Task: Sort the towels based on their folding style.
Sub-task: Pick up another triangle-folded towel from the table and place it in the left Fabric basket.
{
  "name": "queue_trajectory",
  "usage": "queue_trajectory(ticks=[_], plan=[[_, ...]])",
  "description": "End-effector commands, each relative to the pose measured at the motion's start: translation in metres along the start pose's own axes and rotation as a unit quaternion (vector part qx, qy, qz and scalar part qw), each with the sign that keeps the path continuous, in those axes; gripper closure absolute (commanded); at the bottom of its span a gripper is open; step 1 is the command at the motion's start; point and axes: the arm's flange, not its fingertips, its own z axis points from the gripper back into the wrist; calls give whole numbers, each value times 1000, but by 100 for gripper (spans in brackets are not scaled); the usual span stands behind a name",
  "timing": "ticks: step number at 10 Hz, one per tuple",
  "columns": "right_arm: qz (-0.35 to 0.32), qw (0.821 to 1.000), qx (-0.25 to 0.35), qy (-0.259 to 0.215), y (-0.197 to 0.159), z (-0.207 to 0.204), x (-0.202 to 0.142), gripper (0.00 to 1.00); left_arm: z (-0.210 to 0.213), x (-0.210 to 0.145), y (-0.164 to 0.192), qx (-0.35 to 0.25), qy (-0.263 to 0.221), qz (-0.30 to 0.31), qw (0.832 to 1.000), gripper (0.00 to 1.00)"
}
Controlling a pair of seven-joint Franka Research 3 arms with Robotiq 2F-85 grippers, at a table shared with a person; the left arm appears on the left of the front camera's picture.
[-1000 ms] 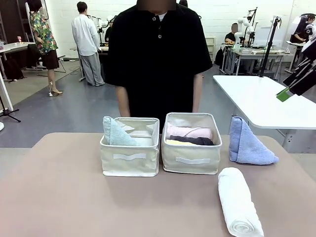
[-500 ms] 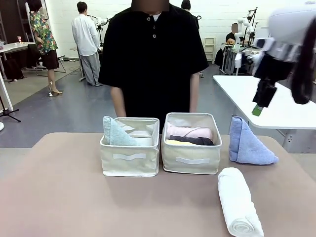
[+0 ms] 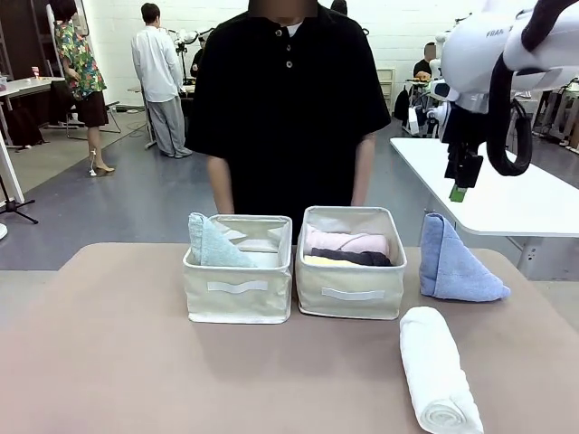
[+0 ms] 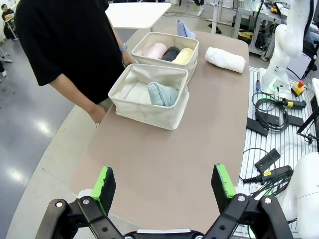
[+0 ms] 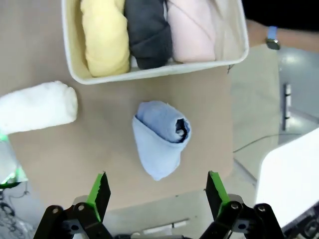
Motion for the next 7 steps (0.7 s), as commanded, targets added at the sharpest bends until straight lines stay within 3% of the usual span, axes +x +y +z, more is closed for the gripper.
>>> queue_trajectory(ticks=[1, 3, 6, 7], plan=[[26, 999, 20, -20, -14, -18, -3, 0, 1, 1, -2, 3, -5, -3, 1000, 0], [49, 997, 25, -53, -17, -41, -7, 0, 1, 1, -2, 3, -5, -3, 1000, 0], [20, 999, 15, -28, -14, -62, -6, 0, 1, 1, -2, 3, -5, -3, 1000, 0], [-118, 984, -11, 130, 33, -12, -27, 0, 1, 1, -2, 3, -5, -3, 1000, 0]])
